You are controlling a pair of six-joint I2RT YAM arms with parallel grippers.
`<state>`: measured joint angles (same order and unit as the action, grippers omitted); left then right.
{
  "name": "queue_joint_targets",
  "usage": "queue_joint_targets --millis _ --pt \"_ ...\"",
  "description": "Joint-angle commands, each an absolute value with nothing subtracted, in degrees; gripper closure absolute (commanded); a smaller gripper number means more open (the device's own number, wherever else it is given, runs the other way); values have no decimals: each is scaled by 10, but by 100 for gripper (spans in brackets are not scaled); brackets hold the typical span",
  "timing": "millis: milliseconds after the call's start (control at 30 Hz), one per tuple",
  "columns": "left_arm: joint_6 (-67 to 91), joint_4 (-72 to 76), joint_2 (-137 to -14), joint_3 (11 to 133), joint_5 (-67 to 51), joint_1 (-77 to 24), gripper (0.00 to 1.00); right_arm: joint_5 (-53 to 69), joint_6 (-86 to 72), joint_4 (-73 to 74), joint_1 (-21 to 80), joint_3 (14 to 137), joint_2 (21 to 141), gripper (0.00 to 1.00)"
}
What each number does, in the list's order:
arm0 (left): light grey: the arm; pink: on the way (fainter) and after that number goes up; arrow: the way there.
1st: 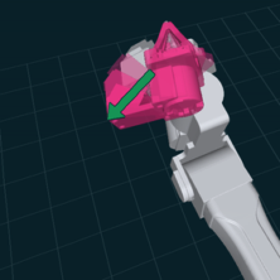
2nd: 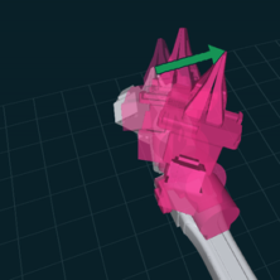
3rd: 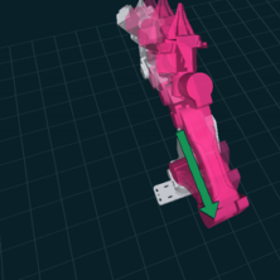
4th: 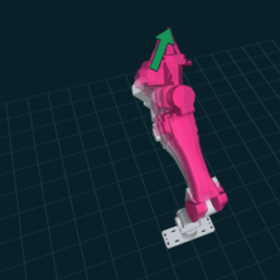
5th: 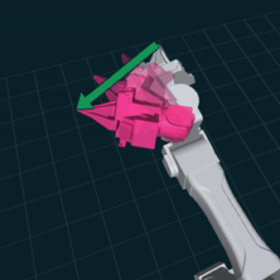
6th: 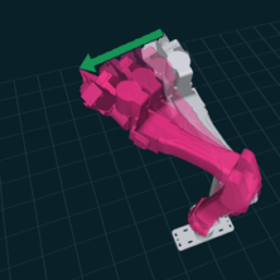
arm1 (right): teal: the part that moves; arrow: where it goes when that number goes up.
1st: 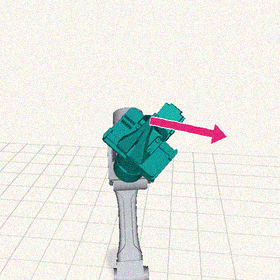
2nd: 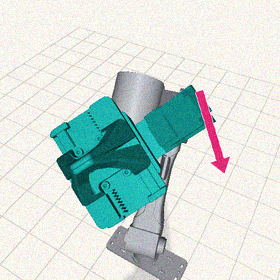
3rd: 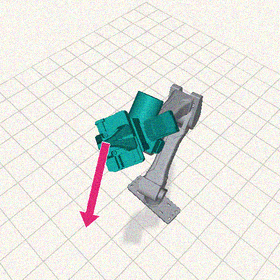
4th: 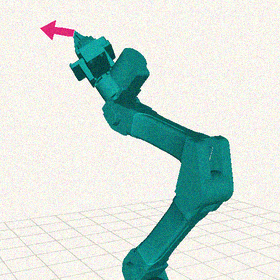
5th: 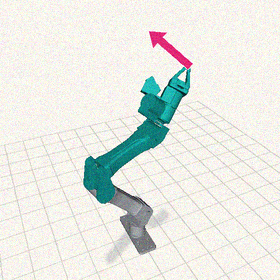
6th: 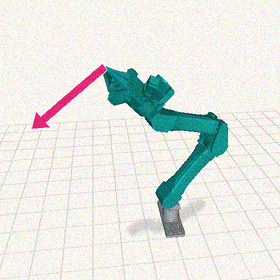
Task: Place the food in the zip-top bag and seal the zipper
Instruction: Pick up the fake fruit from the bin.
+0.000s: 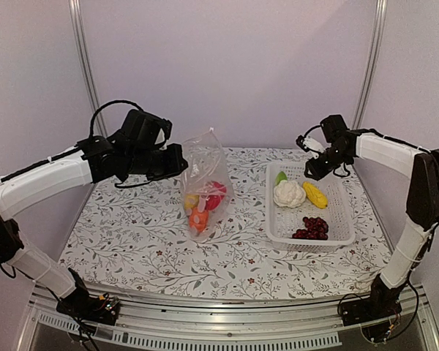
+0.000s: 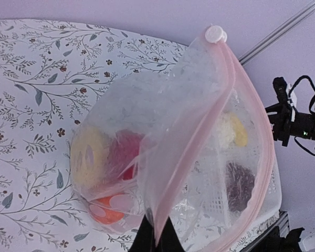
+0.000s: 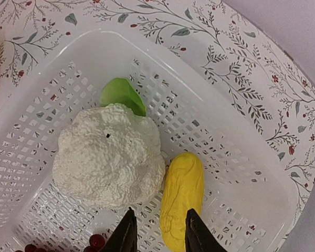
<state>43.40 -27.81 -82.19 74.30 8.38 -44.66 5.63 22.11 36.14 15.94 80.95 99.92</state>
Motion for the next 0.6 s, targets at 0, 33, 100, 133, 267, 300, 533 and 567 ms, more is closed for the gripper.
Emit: queue_joint_targets --millis 0,33,100,133,267,300,533,567 --pt "427 -281 -826 757 75 -456 100 5 220 416 157 848 1056 69" --pt "428 -280 -826 756 74 -457 100 3 218 419 156 853 1070 68" --pt "428 -282 -826 757 73 -457 100 3 216 419 156 860 1087 67" --pt "428 -282 -826 757 73 -457 100 3 215 419 157 864 1092 67" --pt "428 -283 -826 758 72 -459 100 -25 210 419 157 880 1125 67" --pt "429 -282 -826 758 72 -459 100 -28 210 419 156 884 1130 67" --pt "432 -283 -826 757 74 -463 100 -43 210 413 156 895 1173 64" --pt "433 -283 -826 757 74 -464 100 -44 210 411 156 896 1177 64"
